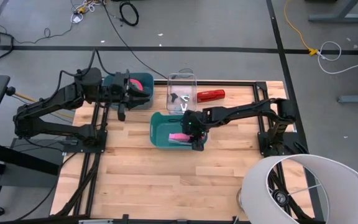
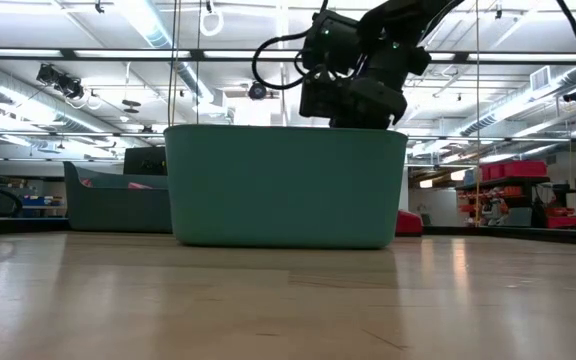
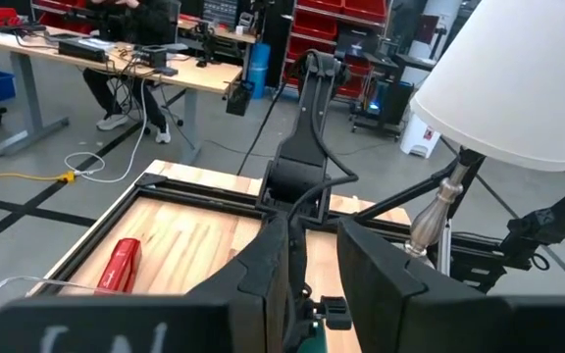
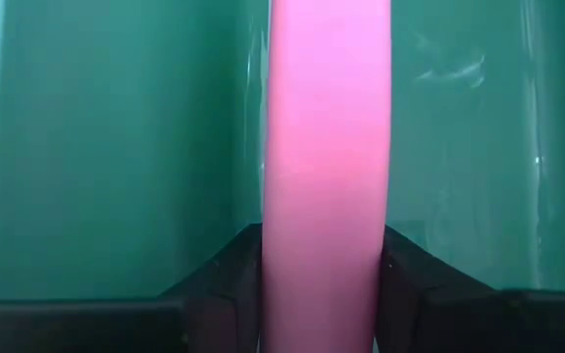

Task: Pick and place Stapler, Stapler remover, tape
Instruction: Put the pink stapler into the green bin, then put the red stapler into the green bin

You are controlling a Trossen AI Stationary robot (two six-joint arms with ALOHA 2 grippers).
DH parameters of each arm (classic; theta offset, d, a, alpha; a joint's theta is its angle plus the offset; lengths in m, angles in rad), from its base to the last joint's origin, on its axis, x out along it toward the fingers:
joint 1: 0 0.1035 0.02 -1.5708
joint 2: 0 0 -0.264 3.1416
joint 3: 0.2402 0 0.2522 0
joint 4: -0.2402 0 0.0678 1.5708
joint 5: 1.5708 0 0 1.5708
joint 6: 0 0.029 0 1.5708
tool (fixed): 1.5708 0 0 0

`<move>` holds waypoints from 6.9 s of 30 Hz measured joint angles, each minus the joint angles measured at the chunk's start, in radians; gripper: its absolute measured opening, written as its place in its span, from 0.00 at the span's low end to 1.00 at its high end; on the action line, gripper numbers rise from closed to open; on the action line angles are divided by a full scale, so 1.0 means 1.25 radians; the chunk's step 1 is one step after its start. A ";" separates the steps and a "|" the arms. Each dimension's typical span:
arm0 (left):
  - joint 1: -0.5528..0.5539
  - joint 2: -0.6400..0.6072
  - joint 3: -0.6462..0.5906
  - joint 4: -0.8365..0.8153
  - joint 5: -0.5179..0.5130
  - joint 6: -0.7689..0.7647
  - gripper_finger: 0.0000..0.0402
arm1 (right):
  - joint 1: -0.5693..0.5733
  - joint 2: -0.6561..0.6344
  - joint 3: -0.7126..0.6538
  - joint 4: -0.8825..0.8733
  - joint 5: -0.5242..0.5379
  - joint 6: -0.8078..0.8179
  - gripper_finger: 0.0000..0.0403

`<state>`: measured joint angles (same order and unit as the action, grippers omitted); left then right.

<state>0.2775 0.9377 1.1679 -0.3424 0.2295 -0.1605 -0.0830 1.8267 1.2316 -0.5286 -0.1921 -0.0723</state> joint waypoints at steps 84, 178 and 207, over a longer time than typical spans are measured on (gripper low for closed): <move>0.000 0.000 0.000 0.001 -0.063 -0.001 0.23 | -0.364 -0.254 -0.204 0.047 0.370 -0.352 0.57; 0.000 0.004 0.000 0.000 -0.106 -0.009 0.23 | -0.567 -0.122 -0.205 0.133 0.162 -0.333 0.39; 0.000 0.004 0.000 0.000 -0.105 -0.030 0.23 | -0.568 -0.160 -0.204 0.051 0.128 -0.197 0.33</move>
<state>0.2774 0.9432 1.1679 -0.3420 0.0980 -0.1982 -0.7925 1.6271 0.9768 -0.4646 -0.0316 -0.3189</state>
